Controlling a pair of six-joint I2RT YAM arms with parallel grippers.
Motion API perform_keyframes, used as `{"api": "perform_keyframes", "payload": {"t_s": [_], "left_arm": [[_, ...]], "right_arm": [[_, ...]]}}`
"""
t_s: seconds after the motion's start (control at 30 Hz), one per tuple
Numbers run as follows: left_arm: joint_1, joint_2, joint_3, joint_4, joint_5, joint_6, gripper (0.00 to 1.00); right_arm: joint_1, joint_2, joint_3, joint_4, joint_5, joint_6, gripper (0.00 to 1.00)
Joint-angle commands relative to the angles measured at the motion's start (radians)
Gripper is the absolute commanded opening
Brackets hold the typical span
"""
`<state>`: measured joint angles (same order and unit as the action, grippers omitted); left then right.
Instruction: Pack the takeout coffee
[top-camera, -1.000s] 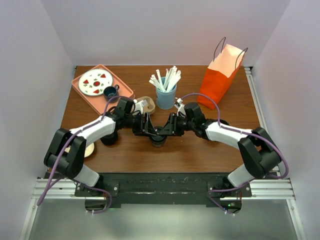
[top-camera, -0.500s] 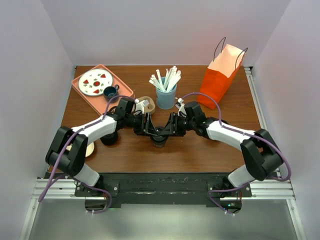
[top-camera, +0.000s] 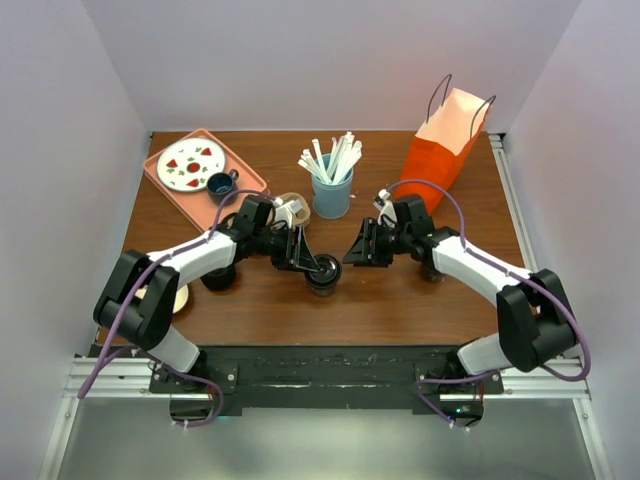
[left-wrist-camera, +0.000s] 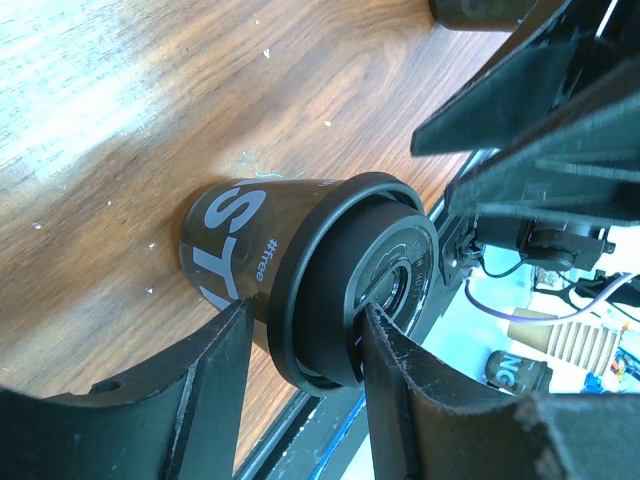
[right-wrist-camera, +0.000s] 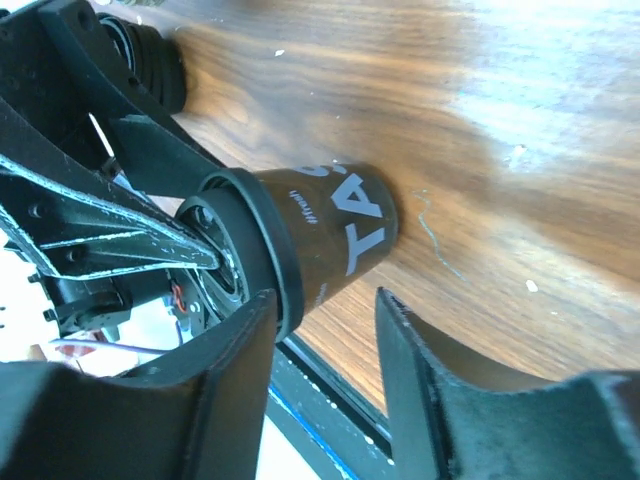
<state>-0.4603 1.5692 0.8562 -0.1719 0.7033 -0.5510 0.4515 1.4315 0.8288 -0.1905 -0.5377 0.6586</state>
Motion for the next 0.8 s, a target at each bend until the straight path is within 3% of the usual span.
{"api": "perform_keyframes", "payload": {"t_s": [0.0,0.37,0.57,0.77], "left_arm": [[-0.006,0.071,-0.049,-0.13,-0.199,0.125,0.4],[-0.014,0.111,0.009,-0.173,-0.238,0.146,0.4],[-0.021,0.124,0.004,-0.173,-0.251,0.143,0.39],[-0.028,0.156,-0.022,-0.163,-0.268,0.143,0.39]], "right_arm": [[-0.016,0.024,0.052,-0.018,-0.099,-0.074,0.46],[-0.019,0.113,0.092,0.014,-0.194,-0.128,0.38],[-0.02,0.148,0.06,-0.001,-0.122,-0.148,0.27],[-0.019,0.176,-0.106,0.068,-0.018,-0.12,0.2]]}}
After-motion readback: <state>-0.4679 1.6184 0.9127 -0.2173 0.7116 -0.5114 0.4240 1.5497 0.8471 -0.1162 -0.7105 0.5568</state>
